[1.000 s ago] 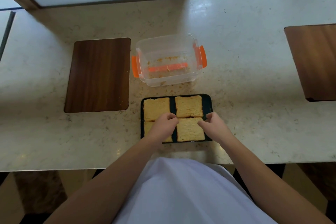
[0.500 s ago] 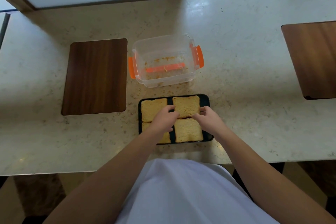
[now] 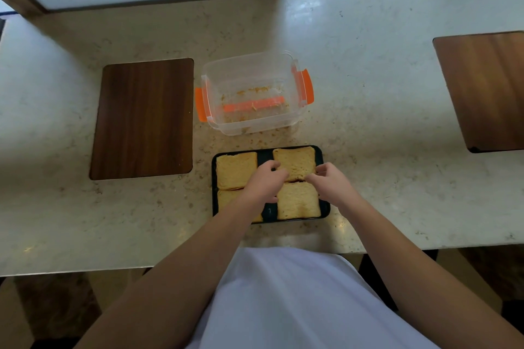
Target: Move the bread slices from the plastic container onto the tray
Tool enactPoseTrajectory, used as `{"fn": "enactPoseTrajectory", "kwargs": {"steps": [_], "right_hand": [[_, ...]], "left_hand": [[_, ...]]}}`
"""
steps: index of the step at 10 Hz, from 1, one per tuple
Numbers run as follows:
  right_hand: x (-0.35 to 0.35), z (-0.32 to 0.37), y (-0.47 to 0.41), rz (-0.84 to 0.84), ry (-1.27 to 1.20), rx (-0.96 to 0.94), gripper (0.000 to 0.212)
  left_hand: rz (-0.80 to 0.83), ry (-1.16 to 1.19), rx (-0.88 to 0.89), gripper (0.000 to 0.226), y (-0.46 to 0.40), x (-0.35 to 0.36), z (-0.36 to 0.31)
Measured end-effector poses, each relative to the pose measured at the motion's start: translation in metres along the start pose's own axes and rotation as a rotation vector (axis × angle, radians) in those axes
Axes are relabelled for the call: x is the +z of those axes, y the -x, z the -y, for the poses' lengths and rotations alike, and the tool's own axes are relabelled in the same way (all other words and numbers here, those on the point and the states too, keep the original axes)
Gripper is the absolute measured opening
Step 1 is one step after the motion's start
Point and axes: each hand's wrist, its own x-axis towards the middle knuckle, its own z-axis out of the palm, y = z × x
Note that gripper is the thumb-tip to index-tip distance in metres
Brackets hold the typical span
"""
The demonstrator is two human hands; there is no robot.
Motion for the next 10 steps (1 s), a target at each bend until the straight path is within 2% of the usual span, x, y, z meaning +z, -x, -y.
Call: {"fn": "enactPoseTrajectory", "kwargs": {"steps": [1, 3, 4, 6, 7, 8, 9, 10], "right_hand": [[0.0, 0.003, 0.003, -0.007, 0.046, -0.003, 0.059], [0.014, 0.02, 0.014, -0.087, 0.198, -0.092, 0.06], [0.033, 0.034, 0.02, -0.082, 0.286, -0.137, 0.062], [0.063, 0.049, 0.034, -0.042, 0.547, -0.139, 0.064], [0.07, 0.048, 0.047, -0.054, 0.645, -0.179, 0.065], [0.069, 0.039, 0.063, -0.065, 0.677, -0.209, 0.059], [0.063, 0.021, 0.084, -0.035, 0.759, -0.173, 0.046], [0.062, 0.002, 0.095, -0.041, 0.753, -0.203, 0.056]], "left_hand": [[0.0, -0.04, 0.026, 0.053, 0.003, -0.004, 0.004], [-0.201, -0.444, 0.407, 0.055, 0.021, -0.025, 0.011], [-0.266, -0.596, 0.508, 0.056, 0.021, -0.037, 0.011], [-0.202, -0.856, 0.503, 0.054, 0.02, -0.056, 0.031], [-0.236, -0.921, 0.473, 0.06, 0.033, -0.056, 0.047], [-0.263, -0.989, 0.442, 0.054, 0.044, -0.047, 0.064], [-0.254, -1.027, 0.387, 0.054, 0.059, -0.033, 0.079], [-0.257, -1.009, 0.342, 0.05, 0.071, -0.018, 0.094]]}}
